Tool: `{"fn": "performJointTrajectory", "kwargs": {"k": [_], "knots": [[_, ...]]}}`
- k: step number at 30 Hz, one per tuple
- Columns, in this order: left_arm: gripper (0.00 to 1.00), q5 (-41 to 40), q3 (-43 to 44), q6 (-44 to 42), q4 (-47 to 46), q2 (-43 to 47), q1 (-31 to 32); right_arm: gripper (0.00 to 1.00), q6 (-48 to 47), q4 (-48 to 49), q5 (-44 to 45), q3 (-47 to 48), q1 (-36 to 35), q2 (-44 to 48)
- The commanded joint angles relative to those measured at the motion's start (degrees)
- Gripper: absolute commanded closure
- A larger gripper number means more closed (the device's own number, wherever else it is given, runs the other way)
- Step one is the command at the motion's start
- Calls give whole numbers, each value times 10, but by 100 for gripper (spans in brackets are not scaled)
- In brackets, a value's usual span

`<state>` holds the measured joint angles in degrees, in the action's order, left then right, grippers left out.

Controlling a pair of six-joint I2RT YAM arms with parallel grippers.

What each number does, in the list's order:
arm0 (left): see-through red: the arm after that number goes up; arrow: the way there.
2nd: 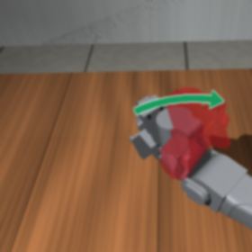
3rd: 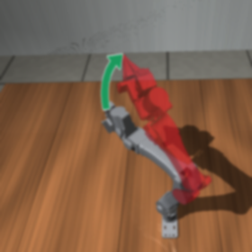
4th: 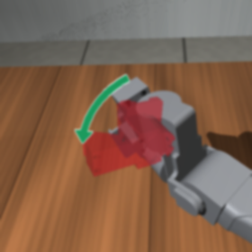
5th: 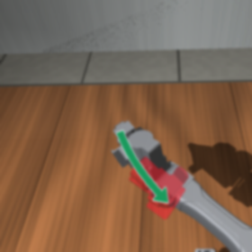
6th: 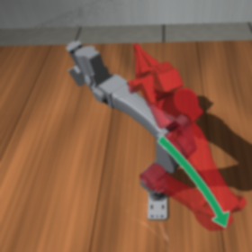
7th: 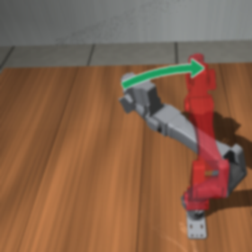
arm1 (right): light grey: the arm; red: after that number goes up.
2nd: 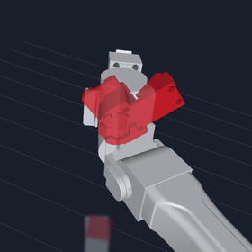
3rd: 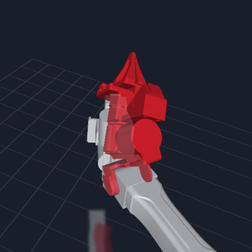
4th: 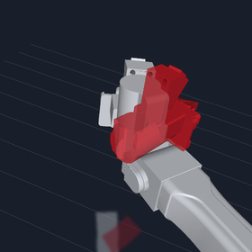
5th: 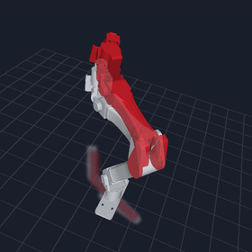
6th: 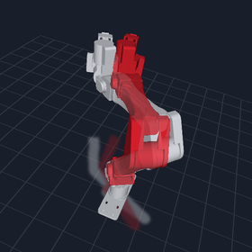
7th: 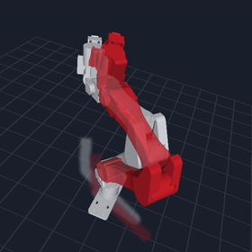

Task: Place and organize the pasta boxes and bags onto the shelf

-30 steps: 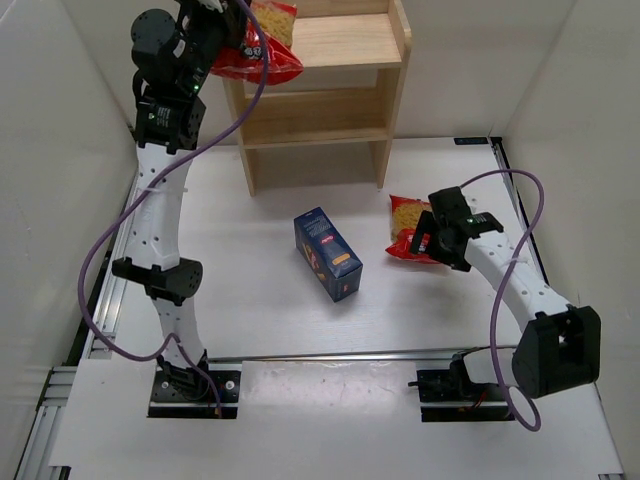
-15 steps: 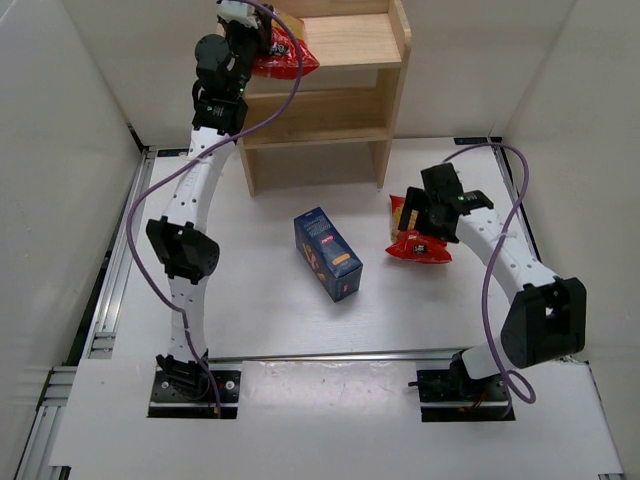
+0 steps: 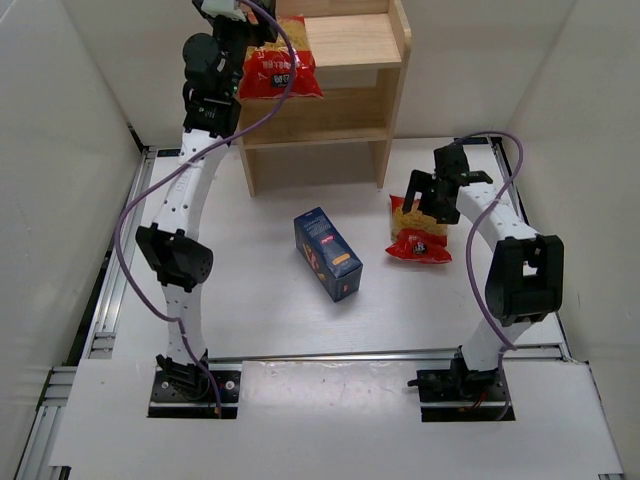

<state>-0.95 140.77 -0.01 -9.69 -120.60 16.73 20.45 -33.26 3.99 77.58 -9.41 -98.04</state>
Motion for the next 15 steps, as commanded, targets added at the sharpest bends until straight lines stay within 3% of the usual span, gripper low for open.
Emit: {"fn": "performJointTrajectory", "kwargs": {"k": [1,4,8,15], "knots": [[17,4,-8,0,47,59,3,0,-16,6,-46,22,-1,0],[13,38,-7,0,151,76,8,0,-10,14,-52,11,-1,0],[7,73,-7,0,215,88,22,0,-10,14,-46,-11,-1,12],[7,81,-38,0,317,117,41,0,-5,14,-46,-46,-1,43]]}}
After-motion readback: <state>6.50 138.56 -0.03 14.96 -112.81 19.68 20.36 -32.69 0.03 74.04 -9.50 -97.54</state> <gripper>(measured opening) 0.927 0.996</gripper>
